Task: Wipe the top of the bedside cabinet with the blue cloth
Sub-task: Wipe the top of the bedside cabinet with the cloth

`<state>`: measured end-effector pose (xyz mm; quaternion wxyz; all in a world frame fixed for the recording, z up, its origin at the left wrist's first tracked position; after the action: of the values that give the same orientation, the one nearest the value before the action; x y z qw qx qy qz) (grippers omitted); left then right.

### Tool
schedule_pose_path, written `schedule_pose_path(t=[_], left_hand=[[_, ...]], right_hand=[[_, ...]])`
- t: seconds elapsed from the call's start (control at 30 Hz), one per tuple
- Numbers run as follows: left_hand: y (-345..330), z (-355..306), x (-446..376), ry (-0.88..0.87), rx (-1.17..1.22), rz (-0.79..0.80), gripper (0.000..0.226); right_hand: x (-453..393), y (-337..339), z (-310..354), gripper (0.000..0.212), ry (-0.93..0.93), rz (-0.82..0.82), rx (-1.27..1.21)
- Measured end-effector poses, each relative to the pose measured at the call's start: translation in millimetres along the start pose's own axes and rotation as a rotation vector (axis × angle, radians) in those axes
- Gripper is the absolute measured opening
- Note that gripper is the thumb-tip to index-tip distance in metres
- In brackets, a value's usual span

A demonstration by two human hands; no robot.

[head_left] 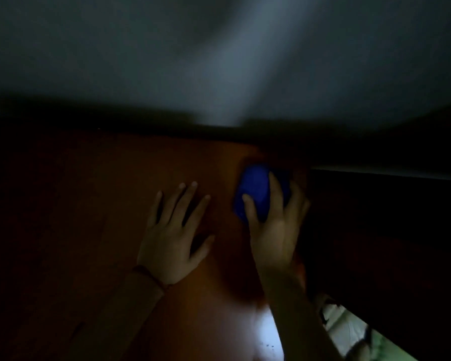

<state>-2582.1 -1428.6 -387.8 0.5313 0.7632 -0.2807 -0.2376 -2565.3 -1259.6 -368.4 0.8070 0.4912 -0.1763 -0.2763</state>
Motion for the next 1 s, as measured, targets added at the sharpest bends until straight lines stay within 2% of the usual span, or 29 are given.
schedule_pose_path(t=[0.1, 0.27, 0.47, 0.67, 0.87, 1.0], left_hand=[[-1.0, 0.7, 1.5, -0.004, -0.007, 0.012, 0.064], [-1.5, 1.6, 0.5, -0.009, -0.032, 0.037, 0.065], [-4.4, 0.5, 8.5, -0.04, 0.004, 0.022, 0.062], [1.2, -19.0, 63.4, -0.067, 0.009, 0.011, 0.061], [-9.0, -30.4, 109.9, -0.074, -0.003, 0.094, 0.059], [-8.6, -31.3, 109.5, -0.091, -0.017, 0.06, 0.056]], right_hand=[[24.2, 3.5, -2.4, 0.055, 0.018, 0.013, 0.021], [-17.6, -10.1, 14.7, 0.06, -0.084, 0.011, -0.027], [76.2, 14.2, -20.1, 0.056, 0.018, -0.014, 0.044], [40.2, 0.7, -4.2, 0.057, -0.011, -0.057, 0.02], [150.0, 23.6, -48.0, 0.055, -0.011, -0.057, 0.078], [107.6, 17.0, -30.4, 0.057, -0.015, -0.104, 0.104]])
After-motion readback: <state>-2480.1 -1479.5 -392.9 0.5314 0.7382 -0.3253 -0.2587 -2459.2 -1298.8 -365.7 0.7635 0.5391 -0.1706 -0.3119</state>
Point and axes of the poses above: each hand's wrist, its own x-axis away from the middle knuckle, its own y-axis out of the back of the hand, z = x × y, the point moved 5 cm from there along -x, towards the middle knuckle, and after that the axes turned 12 degrees about -y, right-handed, at the moved point
